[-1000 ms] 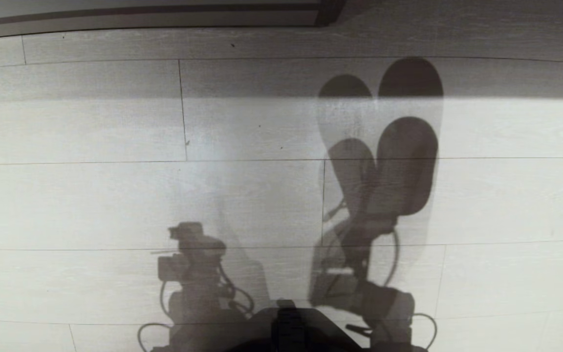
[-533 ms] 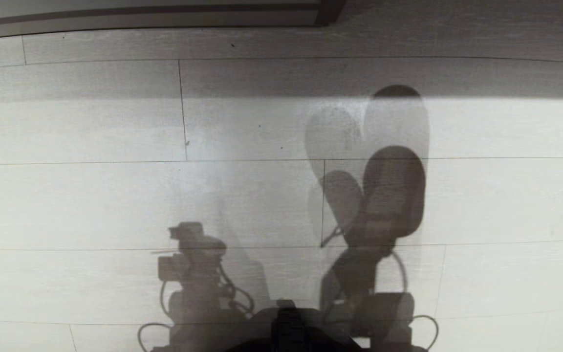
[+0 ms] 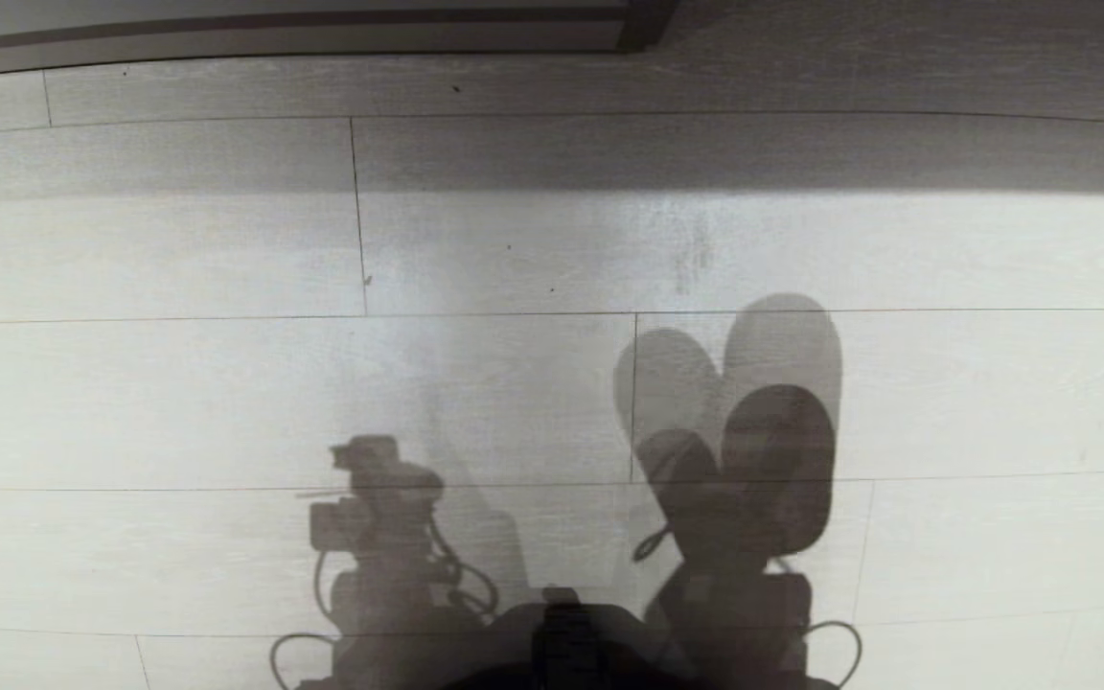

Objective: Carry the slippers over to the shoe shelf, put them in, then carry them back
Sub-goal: Place the slippers into the shoe cabinet

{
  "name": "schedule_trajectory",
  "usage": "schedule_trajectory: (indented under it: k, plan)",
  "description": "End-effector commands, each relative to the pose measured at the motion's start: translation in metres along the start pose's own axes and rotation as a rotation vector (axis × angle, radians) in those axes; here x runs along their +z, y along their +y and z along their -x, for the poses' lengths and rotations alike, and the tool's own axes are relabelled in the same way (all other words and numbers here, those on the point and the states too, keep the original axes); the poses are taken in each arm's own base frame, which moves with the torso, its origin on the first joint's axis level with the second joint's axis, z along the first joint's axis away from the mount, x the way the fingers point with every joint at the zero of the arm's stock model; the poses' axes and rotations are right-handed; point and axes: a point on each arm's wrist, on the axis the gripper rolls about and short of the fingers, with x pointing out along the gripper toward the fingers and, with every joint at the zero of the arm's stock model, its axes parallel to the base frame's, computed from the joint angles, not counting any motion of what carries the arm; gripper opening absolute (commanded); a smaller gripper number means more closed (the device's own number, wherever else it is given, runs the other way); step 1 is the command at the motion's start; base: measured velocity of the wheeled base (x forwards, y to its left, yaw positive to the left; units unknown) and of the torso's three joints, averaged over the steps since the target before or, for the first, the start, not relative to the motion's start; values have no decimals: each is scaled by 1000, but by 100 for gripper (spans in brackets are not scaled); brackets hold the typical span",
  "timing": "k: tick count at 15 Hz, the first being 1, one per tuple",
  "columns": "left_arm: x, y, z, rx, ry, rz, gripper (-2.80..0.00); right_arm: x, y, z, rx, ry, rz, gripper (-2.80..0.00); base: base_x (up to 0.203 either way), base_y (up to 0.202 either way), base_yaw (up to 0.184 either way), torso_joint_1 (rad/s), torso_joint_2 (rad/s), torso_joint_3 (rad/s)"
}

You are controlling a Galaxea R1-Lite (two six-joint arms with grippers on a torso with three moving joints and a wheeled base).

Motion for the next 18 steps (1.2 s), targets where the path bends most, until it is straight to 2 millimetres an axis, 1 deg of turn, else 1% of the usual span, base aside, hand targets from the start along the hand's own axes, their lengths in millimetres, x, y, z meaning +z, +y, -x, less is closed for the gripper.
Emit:
schedule_trajectory:
  k: [1, 3, 5, 7, 18]
  plan:
    - [0, 0, 0, 1, -1, 2, -280, -25, 1, 4, -56, 29, 14, -280, 0, 0, 0, 0, 0, 0]
    - [0, 0, 0, 1, -1, 2, -280, -40, 3, 11, -95, 19, 23, -280, 0, 0, 0, 0, 0, 0]
    - [0, 0, 0, 1, -1, 2, -280, -48, 2, 15, -162, 62, 22, -280, 0, 0, 0, 0, 0, 0]
    - [0, 0, 0, 1, -1, 3, -280, -49, 2, 15, -190, 74, 22, -280, 0, 0, 0, 0, 0, 0]
    - [0, 0, 0, 1, 1, 3, -280, -49, 2, 15, -206, 77, 17, -280, 0, 0, 0, 0, 0, 0]
